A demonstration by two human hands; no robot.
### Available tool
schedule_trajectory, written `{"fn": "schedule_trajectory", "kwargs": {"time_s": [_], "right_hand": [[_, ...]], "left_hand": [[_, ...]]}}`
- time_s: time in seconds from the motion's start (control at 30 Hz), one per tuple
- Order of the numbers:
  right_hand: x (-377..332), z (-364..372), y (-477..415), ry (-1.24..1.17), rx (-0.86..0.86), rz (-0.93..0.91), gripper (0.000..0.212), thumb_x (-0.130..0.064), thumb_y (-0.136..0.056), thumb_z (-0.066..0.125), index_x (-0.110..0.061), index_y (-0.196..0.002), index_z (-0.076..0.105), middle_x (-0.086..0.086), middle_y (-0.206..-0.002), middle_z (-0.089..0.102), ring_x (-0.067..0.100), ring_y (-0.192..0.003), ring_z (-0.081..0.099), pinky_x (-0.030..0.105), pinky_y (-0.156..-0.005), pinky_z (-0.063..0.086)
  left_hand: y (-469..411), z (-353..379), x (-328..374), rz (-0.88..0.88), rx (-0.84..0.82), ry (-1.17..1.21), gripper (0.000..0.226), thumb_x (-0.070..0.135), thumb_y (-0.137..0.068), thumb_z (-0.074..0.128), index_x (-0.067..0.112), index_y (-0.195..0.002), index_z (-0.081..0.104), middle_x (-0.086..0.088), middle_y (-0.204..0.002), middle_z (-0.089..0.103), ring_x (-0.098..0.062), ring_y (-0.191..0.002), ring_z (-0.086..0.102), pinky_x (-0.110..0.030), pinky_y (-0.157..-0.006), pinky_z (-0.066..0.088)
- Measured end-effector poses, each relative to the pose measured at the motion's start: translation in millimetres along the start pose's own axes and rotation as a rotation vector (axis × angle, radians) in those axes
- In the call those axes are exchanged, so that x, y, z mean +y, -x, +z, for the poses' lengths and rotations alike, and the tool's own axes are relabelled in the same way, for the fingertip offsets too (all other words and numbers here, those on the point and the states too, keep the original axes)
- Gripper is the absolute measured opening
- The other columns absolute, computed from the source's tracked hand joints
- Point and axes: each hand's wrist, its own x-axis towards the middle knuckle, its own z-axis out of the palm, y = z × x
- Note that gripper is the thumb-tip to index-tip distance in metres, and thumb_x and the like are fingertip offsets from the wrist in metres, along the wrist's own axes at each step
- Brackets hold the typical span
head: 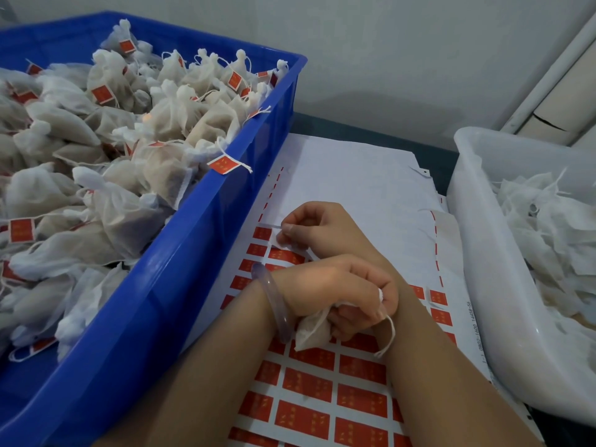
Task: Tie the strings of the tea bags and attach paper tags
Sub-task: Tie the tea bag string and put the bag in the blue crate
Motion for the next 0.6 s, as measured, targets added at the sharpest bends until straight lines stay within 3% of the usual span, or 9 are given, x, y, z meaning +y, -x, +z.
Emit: {"fn": "schedule_trajectory", "kwargs": {"time_s": [0.17,0.3,0.37,0.43,0.6], "right_hand": [[-0.8,1.3,0.9,0.077,-0.006,-0.026,0.02,-0.006,-0.09,0.054,-0.025,-0.084,0.054,-0.005,-0.073,0.069,0.006,-0.068,0.065,0.02,-0.066,0.055],[-0.3,-0.8,0.1,0.194,-0.041,-0.058,0.02,-0.006,-0.086,0.054,-0.024,-0.079,0.06,-0.004,-0.085,0.068,0.012,-0.081,0.066,0.031,-0.076,0.056],[0.4,-0.8,0.3,0.238,-0.035,-0.076,0.006,-0.02,-0.082,0.066,-0.023,-0.079,0.062,-0.009,-0.08,0.068,0.006,-0.074,0.066,0.024,-0.069,0.056],[0.9,0.4,0.2,0.264,-0.014,-0.083,0.013,-0.029,-0.077,0.074,-0.025,-0.076,0.062,-0.012,-0.073,0.067,0.003,-0.066,0.066,0.016,-0.059,0.053],[1.3,0.8,-0.1,0.204,-0.001,-0.063,0.011,-0.018,-0.082,0.069,-0.023,-0.075,0.063,-0.007,-0.081,0.068,0.008,-0.074,0.068,0.028,-0.072,0.057]], "left_hand": [[0.2,0.1,-0.4,0.001,-0.007,-0.002,0.029,0.003,-0.077,0.045,0.019,-0.057,0.059,0.009,-0.048,0.044,-0.003,-0.045,0.036,-0.017,-0.045,0.03],[0.4,0.6,0.0,0.002,-0.019,-0.006,0.029,0.003,-0.077,0.045,0.019,-0.056,0.058,0.008,-0.048,0.042,-0.004,-0.045,0.035,-0.02,-0.046,0.027],[0.3,0.4,0.6,-0.002,-0.027,-0.013,0.03,0.003,-0.077,0.044,0.02,-0.056,0.058,0.008,-0.048,0.042,-0.005,-0.045,0.034,-0.02,-0.046,0.026],[0.0,-0.4,1.1,-0.01,-0.024,-0.022,0.03,0.004,-0.076,0.045,0.021,-0.056,0.059,0.007,-0.048,0.041,-0.006,-0.045,0.033,-0.022,-0.046,0.025],[-0.4,-0.6,-0.5,-0.003,-0.025,0.007,0.027,0.003,-0.076,0.044,0.018,-0.057,0.058,0.006,-0.048,0.041,-0.005,-0.044,0.032,-0.02,-0.045,0.024]]}}
